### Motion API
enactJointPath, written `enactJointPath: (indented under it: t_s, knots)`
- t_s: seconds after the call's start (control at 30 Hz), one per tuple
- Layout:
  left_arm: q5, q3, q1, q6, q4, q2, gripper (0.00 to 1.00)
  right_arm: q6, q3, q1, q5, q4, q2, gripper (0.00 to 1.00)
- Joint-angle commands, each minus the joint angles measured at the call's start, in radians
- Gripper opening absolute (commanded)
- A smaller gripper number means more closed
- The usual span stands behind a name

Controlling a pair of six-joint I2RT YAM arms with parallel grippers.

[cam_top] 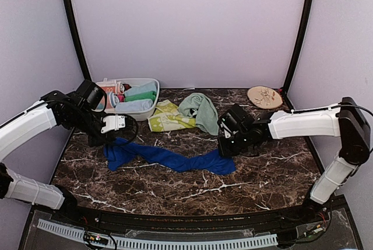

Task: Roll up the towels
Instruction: Adjust the towel at the center of the board.

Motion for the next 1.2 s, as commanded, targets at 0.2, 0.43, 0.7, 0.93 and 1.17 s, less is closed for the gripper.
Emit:
enactJointPath:
  t_s: [0.2,0.43,0.7,0.93,1.17]
  knots:
    - [-0.167,0.134,0.002,-0.043,0.091,0.020,0.00,-0.069,0.092,0.014,0.227,-0.120,-0.346,0.00]
    - [-0.135,0.090,0.002,-0.032,0.059,0.009,0.00,0.217,-0.294,0.266,0.143,-0.166,-0.447,0.15]
    - [-0.093,0.095,0.001,-0.030,0.021,0.029,0.00,0.195,-0.192,0.257,0.193,-0.273,-0.524,0.79]
    - [-0.101,0.078,0.001,-0.017,0.005,0.014,0.00,0.014,-0.085,0.142,0.096,-0.151,-0.349,0.78]
    - [-0.110,0.049,0.001,-0.010,0.002,-0.005,0.00,-0.075,-0.001,0.123,-0.014,-0.033,-0.073,0.80]
